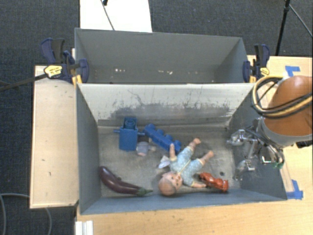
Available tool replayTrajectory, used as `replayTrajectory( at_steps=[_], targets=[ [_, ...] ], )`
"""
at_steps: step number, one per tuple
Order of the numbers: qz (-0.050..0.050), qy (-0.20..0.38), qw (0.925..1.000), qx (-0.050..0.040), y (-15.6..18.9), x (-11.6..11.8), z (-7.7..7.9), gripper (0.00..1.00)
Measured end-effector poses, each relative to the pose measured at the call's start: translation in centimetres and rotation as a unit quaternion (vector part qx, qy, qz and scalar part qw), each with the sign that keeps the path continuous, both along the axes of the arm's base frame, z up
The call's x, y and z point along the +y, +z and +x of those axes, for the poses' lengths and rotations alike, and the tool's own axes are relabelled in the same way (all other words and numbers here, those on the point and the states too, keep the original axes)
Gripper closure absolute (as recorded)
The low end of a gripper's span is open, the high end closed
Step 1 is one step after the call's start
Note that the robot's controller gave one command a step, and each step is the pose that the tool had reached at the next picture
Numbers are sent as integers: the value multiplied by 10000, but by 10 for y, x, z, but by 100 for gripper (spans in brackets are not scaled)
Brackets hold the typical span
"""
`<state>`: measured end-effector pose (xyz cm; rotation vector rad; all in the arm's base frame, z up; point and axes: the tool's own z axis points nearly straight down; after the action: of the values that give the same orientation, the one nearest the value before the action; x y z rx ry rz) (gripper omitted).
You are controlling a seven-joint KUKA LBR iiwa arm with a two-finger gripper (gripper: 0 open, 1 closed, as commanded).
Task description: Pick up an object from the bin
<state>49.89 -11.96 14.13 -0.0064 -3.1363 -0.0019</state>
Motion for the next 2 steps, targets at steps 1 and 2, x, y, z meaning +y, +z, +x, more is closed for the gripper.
replayTrajectory(
  at_steps=[1, 2],
  targets=[
    [-7, 21, 10000, -38, 4, 0, 2, 0],
    [-59, 502, 9985, -220, -62, 57, 5, 100]
  ],
)
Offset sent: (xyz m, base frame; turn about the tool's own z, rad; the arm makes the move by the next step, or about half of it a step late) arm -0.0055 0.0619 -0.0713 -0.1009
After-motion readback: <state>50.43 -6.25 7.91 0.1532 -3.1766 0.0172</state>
